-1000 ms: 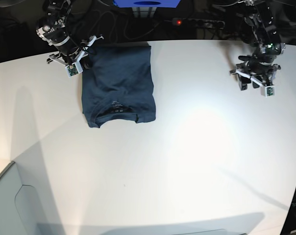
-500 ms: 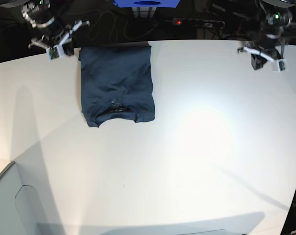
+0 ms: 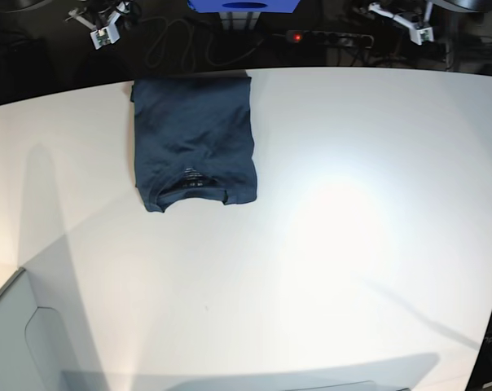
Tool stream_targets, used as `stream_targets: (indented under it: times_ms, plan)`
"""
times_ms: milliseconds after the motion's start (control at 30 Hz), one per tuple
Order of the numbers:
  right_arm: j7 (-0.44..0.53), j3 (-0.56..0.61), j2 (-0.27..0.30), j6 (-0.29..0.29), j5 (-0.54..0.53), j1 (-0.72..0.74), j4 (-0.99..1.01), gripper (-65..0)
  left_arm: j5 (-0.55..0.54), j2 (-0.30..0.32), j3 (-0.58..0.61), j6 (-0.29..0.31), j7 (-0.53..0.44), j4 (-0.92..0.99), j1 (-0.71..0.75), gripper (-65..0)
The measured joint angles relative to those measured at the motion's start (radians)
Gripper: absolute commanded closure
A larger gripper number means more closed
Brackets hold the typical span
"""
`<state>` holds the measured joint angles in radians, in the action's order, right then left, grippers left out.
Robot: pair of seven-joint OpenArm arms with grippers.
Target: Fold the T-shirt properly
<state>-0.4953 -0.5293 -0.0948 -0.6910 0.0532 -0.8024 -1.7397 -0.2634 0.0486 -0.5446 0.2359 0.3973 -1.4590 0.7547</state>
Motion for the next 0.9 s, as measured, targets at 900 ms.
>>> stream_targets:
  times_ms: [900]
  plan:
    - [0.801, 0.324, 0.123, 0.864, 0.179, 0.321, 1.182, -0.1, 0.119, 0.121, 0.509, -0.025, -0.536, 1.112, -0.455, 0.0]
